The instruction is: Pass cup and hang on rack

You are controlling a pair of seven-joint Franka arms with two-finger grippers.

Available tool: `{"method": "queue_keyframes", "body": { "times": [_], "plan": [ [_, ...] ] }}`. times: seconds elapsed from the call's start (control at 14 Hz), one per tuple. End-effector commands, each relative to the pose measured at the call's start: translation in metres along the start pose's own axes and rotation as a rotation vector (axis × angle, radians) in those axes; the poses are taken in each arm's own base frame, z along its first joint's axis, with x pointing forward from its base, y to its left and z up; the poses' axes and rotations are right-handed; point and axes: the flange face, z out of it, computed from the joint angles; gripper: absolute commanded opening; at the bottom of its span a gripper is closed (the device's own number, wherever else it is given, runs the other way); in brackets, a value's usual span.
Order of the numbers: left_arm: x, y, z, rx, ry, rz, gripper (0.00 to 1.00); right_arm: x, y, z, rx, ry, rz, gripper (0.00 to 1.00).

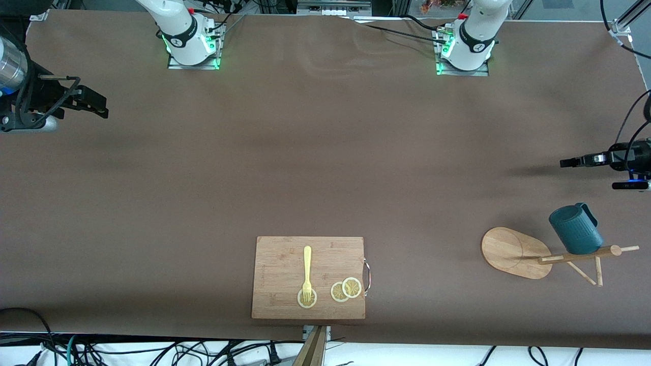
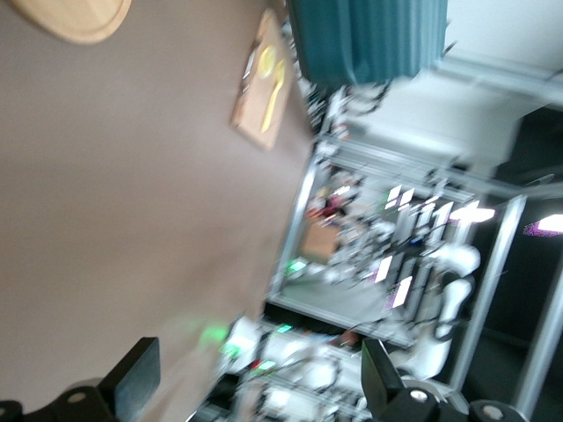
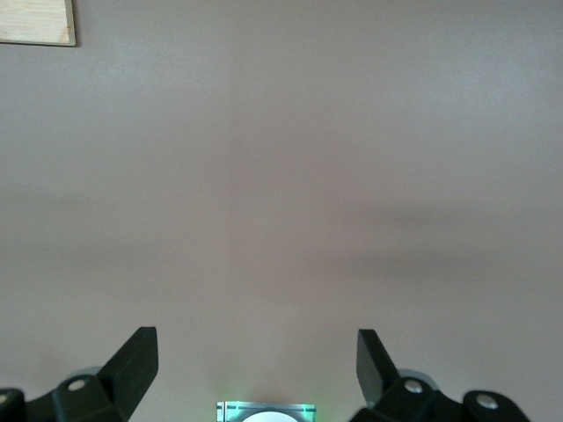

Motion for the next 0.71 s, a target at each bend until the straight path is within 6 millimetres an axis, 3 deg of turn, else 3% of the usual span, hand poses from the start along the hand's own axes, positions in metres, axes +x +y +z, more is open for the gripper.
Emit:
{"method": "queue_keyframes", "body": {
  "times": [0.0, 0.14, 0.21, 0.5, 0.64],
  "plan": [
    [-0.014, 0.076, -0.003, 0.249, -0.093, 0.067, 1.0, 0.002, 0.001, -0.006, 0.023, 0.01, -0.009, 1.0],
    [-0.018, 0.126, -0.002, 0.431, -0.121, 0.085, 1.0, 0.002, 0.001, -0.005, 0.025, 0.009, -0.006, 1.0],
    [-0.016, 0.158, 0.01, 0.527, -0.136, 0.083, 1.0, 0.002, 0.001, -0.005, 0.025, 0.009, -0.005, 1.0],
    [-0.005, 0.257, 0.087, 0.909, -0.197, 0.159, 1.0, 0.002, -0.002, -0.005, 0.023, 0.006, -0.009, 1.0],
    [0.0, 0.287, 0.117, 1.057, -0.182, 0.237, 1.0, 0.003, 0.002, -0.007, 0.024, 0.024, -0.001, 1.0]
  ]
}}
